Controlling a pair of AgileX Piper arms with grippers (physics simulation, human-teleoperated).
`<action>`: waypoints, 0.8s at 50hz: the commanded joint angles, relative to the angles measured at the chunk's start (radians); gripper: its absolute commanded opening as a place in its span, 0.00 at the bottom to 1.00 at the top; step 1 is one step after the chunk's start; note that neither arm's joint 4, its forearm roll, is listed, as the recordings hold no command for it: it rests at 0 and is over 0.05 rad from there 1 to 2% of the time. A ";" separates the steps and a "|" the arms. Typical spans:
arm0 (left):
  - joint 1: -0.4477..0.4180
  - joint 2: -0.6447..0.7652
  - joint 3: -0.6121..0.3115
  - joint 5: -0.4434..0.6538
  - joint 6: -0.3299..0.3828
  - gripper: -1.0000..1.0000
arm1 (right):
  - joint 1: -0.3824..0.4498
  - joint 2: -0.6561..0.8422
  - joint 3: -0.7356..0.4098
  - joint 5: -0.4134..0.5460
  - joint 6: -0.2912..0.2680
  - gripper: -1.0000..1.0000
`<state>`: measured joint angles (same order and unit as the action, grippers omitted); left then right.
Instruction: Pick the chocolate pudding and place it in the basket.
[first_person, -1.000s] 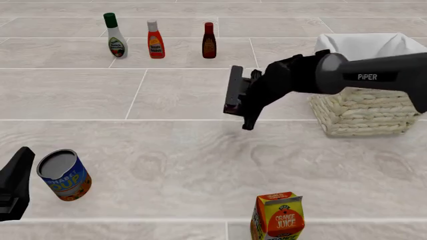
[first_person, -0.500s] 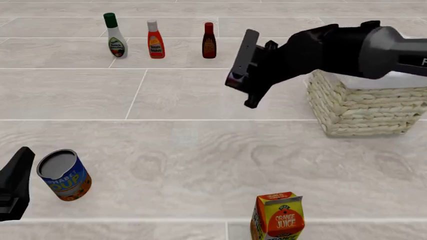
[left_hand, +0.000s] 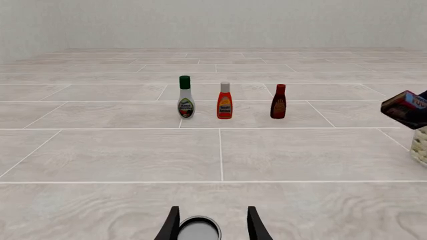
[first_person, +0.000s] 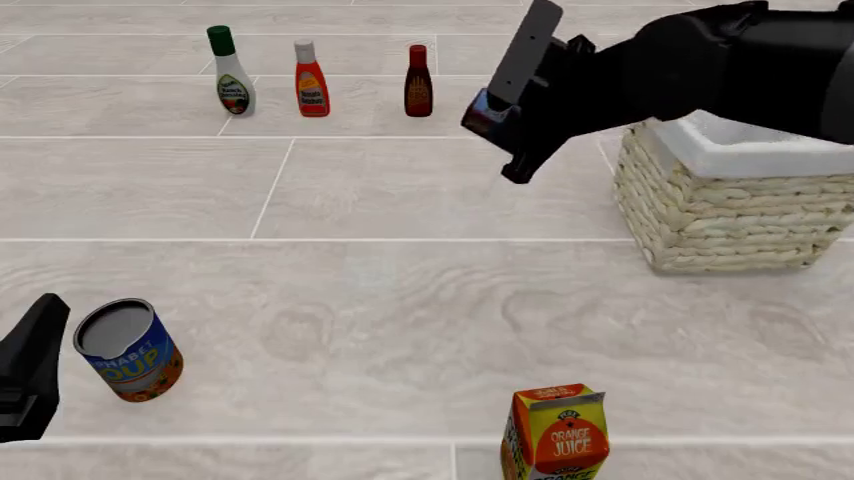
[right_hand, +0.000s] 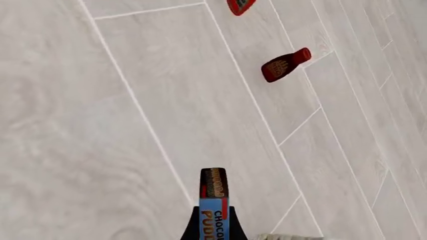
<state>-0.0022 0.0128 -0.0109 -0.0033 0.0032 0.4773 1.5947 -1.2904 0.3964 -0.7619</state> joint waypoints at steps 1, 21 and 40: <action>0.001 -0.007 0.003 0.004 0.000 1.00 | -0.018 -0.080 -0.004 -0.005 0.053 0.00; 0.001 -0.007 0.003 0.004 0.000 1.00 | -0.072 -0.157 -0.041 -0.003 0.162 0.00; 0.001 -0.007 0.003 0.004 0.000 1.00 | -0.161 -0.201 -0.040 -0.053 0.231 0.00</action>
<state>-0.0023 0.0128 -0.0109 -0.0033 0.0031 0.3639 1.4244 -1.3183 0.3555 -0.5768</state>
